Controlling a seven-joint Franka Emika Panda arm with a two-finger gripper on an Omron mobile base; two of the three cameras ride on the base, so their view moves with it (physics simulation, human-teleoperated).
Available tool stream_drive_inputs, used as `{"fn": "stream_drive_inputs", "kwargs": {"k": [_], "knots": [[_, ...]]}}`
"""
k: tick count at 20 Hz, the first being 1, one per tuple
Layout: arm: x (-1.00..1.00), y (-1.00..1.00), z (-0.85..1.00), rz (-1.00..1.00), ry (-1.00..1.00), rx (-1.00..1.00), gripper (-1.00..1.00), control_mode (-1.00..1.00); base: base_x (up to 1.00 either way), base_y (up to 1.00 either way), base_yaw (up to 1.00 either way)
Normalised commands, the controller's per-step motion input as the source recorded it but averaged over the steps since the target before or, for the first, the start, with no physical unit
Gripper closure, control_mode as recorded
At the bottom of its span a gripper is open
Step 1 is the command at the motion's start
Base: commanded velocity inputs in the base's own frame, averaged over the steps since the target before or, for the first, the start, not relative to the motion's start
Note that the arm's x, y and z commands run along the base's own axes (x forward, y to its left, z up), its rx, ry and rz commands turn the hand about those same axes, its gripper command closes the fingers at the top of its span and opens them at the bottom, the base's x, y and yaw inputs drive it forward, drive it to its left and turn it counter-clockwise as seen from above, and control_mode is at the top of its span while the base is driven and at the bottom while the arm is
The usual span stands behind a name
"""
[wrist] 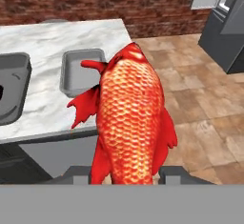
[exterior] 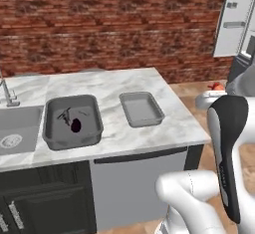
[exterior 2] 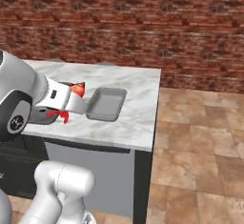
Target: Place one eggplant and one fish in each tupperware on the nearby counter, to pack two identical lunches.
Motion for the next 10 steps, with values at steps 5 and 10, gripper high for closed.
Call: {"fn": "stream_drive_inputs", "kwargs": {"k": [5,10], "knots": [[0.0,0.0,0.0,0.0,0.0,0.0,1.0,1.0,0.79,0.3,-0.19],[0.0,0.0,0.0,0.0,0.0,0.0,1.0,1.0,0.68,0.46,-0.03]]}}
